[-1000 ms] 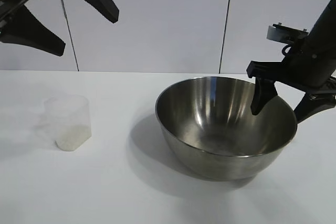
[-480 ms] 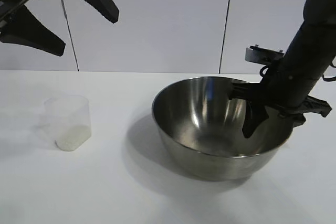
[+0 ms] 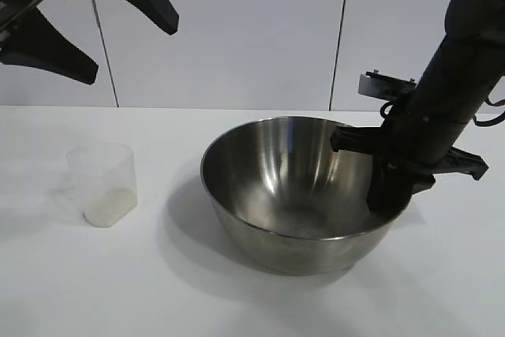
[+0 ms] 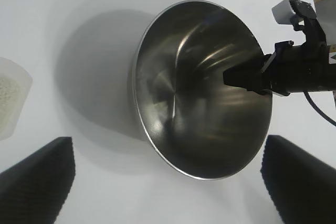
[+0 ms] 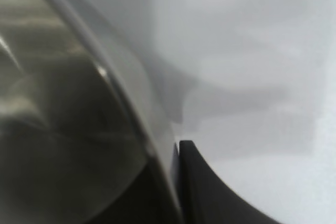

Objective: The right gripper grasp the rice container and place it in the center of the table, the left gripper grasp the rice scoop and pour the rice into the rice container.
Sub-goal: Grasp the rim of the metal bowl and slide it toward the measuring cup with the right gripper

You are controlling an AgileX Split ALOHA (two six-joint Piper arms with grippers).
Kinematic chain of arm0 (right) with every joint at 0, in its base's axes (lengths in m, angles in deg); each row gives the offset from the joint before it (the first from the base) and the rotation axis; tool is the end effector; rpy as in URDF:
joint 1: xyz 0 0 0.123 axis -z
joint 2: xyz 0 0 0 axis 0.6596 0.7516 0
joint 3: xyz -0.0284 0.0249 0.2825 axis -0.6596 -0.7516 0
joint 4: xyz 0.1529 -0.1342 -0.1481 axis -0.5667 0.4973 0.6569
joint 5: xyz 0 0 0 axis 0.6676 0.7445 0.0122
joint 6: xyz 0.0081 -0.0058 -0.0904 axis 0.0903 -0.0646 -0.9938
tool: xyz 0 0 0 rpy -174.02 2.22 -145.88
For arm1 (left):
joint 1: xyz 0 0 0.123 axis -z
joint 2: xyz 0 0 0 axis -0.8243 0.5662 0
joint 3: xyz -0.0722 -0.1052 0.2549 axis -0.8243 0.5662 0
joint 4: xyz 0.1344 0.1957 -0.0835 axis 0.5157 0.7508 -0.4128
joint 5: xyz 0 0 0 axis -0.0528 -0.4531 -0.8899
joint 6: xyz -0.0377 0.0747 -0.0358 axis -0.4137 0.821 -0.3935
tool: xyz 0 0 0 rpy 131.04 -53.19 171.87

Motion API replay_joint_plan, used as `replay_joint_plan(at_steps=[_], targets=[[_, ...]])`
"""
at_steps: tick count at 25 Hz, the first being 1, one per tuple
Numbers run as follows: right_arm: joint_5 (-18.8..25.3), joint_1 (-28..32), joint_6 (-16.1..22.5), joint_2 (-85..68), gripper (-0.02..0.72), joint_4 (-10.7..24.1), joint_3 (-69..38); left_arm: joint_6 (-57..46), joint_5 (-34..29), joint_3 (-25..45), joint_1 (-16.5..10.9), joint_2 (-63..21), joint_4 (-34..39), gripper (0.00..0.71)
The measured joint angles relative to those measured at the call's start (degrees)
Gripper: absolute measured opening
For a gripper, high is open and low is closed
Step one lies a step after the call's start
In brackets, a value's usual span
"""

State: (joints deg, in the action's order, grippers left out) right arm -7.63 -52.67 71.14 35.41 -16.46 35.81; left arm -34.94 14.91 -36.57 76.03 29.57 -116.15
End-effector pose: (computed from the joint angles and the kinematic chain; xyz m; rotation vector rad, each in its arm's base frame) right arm 0.3512 0.0867 0.1421 -0.0793 2.8874 0.3172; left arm 0.2798 -0.1441 0.2888 0.1999 2.5301 -0.8102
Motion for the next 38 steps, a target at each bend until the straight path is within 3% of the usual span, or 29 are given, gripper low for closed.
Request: replay_joint_plan(at_steps=[3,10,12,23,28,38], targets=[[1.6,1.5,-1.9,-1.8,0.011,-1.2,0.0,0.0,0.0,0.0,0.0,0.0,0.0,0.694],[6.5,8.3,-10.9,-3.8,0.011,-10.9,0.0,0.0,0.0,0.0,0.0,0.0,0.0,0.694],[6.9,8.5,-12.0,-3.8,0.011,-12.3,0.0,0.0,0.0,0.0,0.0,0.0,0.0,0.694],[2.5,-0.6,-10.0,-3.8,0.011,-11.2,0.0,0.0,0.0,0.0,0.0,0.0,0.0,0.694],[1.1,-1.3,-7.7,-3.0,0.011,-8.9,0.0,0.0,0.0,0.0,0.0,0.0,0.0,0.694],[-0.3,-1.3,-7.3,0.9,0.011,-10.6,0.0,0.0,0.0,0.0,0.0,0.0,0.0,0.694]])
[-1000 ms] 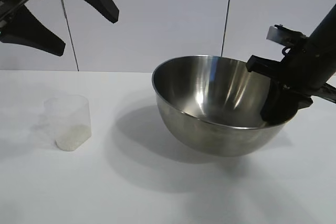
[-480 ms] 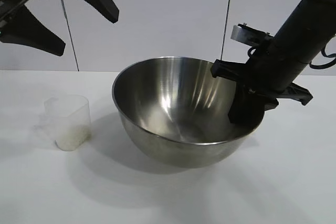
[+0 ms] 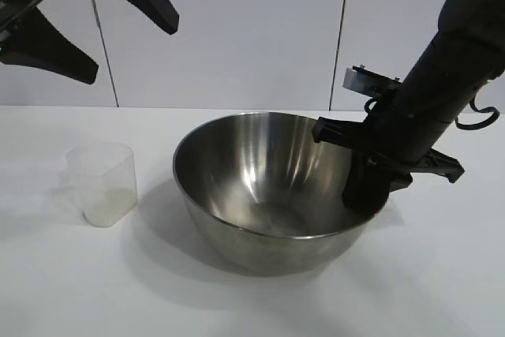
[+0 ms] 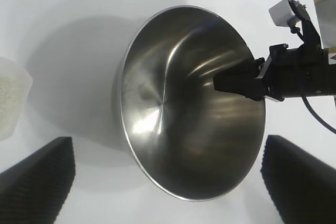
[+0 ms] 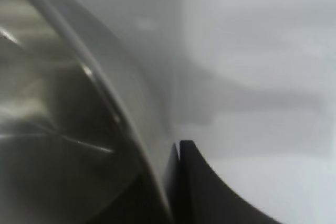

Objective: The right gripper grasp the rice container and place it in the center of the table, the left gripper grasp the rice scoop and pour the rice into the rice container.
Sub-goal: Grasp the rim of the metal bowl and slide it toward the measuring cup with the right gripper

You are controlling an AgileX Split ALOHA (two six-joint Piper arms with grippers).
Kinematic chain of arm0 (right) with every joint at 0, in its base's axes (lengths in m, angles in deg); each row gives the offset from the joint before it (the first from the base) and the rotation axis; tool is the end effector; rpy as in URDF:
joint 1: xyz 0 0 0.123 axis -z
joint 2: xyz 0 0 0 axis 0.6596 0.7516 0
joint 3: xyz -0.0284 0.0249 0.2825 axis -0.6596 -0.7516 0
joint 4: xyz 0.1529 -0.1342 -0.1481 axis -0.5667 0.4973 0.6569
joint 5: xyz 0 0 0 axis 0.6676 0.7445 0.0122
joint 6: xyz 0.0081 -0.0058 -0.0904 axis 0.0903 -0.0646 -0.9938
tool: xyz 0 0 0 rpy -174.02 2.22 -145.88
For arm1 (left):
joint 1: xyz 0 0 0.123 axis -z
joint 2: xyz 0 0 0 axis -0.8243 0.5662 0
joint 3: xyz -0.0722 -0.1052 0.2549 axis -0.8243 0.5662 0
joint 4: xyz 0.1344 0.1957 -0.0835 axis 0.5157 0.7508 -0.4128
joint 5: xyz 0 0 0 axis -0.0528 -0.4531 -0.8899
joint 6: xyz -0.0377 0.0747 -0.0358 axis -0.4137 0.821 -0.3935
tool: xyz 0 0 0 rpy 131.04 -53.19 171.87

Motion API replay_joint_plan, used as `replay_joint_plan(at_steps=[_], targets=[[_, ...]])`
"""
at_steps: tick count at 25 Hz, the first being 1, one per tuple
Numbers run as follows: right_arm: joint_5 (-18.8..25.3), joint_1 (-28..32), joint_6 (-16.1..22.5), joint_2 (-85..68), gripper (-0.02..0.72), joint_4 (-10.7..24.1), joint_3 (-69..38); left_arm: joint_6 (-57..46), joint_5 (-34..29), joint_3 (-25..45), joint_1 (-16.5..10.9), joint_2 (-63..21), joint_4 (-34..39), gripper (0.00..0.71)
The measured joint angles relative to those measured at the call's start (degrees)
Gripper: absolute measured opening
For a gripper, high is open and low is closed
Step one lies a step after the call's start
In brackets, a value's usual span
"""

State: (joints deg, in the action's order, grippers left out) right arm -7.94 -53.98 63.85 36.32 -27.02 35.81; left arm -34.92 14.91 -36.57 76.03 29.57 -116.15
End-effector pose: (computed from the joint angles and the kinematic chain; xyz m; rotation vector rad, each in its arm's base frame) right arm 0.3503 0.1039 0.1392 -0.0885 2.8705 0.4710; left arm 0.2798 -0.1441 0.2888 0.2003 2.5300 -0.8100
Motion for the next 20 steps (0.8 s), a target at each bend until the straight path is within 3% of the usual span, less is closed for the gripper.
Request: replay_joint_plan(at_steps=[20], targets=[[0.2,0.0,0.9,0.0,0.011,0.5,0.0,0.1,-0.9,0.0,0.0,0.0,0.0,0.694]])
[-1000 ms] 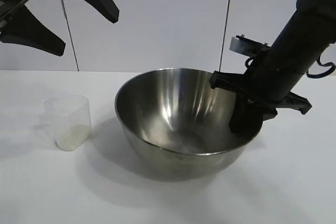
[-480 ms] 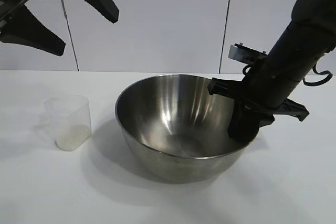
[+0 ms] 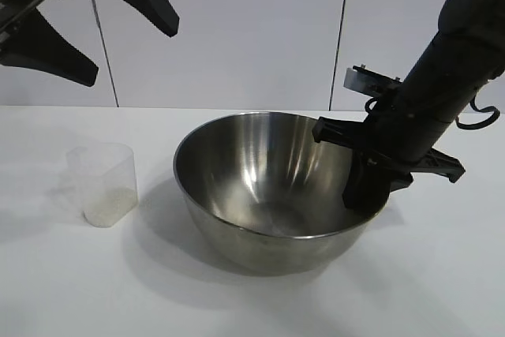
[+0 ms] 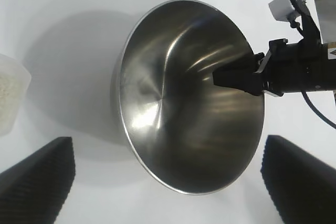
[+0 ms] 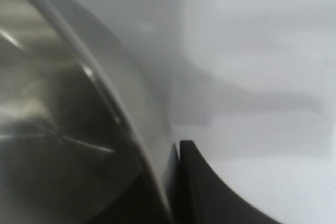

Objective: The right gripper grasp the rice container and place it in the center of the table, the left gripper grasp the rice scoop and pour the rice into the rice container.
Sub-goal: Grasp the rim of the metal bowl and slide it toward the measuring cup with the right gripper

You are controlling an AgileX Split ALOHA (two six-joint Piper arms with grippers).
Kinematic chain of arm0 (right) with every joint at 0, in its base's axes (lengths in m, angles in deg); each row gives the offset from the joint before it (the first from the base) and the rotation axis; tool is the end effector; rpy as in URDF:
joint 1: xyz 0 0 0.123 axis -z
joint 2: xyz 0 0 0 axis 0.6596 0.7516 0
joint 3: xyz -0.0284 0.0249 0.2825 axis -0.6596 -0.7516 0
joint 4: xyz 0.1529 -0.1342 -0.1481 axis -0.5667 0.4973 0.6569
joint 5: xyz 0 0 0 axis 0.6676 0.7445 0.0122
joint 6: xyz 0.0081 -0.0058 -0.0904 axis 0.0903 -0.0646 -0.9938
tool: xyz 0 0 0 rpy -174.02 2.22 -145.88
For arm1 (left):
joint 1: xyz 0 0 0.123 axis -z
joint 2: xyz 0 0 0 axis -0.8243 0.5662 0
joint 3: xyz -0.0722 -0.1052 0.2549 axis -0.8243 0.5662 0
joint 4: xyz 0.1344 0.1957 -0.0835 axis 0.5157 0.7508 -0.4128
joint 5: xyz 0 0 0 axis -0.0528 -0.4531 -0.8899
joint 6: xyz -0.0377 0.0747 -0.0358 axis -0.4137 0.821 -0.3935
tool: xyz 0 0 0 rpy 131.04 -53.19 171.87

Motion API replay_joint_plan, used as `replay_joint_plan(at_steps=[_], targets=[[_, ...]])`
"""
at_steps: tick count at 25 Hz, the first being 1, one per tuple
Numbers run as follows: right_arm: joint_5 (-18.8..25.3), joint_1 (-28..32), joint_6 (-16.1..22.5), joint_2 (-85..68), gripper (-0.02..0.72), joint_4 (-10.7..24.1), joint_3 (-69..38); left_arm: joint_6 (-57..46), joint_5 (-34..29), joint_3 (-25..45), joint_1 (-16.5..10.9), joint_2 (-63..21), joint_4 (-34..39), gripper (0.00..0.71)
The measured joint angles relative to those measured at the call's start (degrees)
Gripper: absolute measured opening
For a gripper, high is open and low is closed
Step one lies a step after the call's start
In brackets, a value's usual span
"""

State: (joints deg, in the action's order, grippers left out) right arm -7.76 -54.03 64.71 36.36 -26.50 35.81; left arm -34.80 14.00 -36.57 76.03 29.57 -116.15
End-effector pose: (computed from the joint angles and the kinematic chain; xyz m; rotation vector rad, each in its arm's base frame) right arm 0.3499 0.1038 0.1388 -0.0791 2.8775 0.4665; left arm 0.2785 -0.1444 0.2882 0.2110 2.5428 -0.8146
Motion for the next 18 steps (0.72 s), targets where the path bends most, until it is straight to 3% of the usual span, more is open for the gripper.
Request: replay_joint_plan(at_steps=[6,18], targets=[[0.3,0.0,0.3,0.0,0.04,0.4,0.0,0.0,0.0,0.0,0.0,0.0,0.0,0.694],[2.5,0.0,1.0,-1.2,0.615,-0.4,0.0,0.1,-0.2,0.0,0.0,0.0,0.0,0.694]])
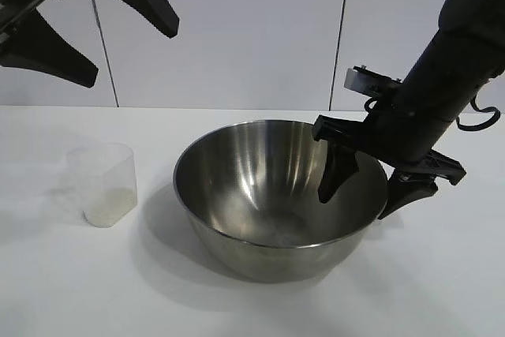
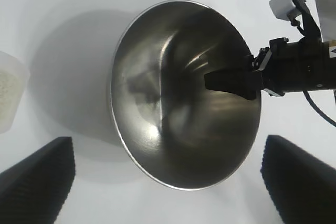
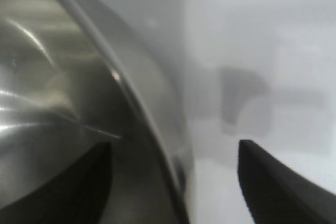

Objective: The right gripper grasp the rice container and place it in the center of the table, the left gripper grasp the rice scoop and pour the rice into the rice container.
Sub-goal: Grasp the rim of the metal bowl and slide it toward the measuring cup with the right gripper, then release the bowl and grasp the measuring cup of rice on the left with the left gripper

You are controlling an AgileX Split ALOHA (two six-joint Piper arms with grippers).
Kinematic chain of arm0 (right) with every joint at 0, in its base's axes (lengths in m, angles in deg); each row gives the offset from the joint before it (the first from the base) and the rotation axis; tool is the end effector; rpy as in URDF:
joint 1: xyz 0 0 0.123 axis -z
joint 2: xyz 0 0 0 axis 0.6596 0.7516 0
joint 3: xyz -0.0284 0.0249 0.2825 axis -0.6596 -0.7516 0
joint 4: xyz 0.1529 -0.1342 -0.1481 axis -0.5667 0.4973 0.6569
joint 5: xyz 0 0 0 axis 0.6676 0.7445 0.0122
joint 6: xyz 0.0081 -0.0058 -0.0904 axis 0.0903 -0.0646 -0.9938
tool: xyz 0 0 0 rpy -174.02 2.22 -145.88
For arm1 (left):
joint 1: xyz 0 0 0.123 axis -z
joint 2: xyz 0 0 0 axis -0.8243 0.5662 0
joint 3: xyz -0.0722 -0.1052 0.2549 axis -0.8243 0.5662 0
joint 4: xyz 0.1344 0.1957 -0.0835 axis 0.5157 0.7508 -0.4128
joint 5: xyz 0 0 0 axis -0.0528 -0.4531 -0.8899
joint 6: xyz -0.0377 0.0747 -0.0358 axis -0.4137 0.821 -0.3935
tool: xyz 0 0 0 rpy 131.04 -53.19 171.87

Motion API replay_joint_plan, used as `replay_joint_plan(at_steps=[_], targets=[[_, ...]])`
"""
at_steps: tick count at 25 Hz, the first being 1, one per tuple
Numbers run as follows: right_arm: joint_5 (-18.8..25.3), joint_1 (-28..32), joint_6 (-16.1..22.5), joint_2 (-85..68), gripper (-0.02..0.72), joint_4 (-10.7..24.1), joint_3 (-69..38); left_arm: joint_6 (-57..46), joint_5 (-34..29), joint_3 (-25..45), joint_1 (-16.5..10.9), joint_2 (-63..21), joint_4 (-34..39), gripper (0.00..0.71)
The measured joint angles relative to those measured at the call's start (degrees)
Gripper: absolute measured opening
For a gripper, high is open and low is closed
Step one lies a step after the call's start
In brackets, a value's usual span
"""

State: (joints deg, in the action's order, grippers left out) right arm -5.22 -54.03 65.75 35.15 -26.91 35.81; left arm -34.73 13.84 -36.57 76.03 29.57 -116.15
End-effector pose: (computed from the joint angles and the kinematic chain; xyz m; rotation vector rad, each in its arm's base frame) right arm 0.3456 0.1047 0.1459 -0.0615 2.8994 0.4962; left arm 0.2783 -0.1444 0.2881 0.2140 2.5448 -0.8151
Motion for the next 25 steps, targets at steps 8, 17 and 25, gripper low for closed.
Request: replay_joint_plan(at_steps=[8,17,25], targets=[[3.5,0.0,3.3,-7.7,0.661,2.1,2.7,1.6,-0.1,0.0,0.0,0.0,0.0,0.694],[11.1,0.0,7.0,-9.0,0.661,9.3,9.2,2.0,-0.1,0.0,0.0,0.0,0.0,0.694],[17.3,3.1,7.4,-9.6,0.661,12.0,11.9,2.3,-0.2,0.0,0.0,0.0,0.0,0.694]])
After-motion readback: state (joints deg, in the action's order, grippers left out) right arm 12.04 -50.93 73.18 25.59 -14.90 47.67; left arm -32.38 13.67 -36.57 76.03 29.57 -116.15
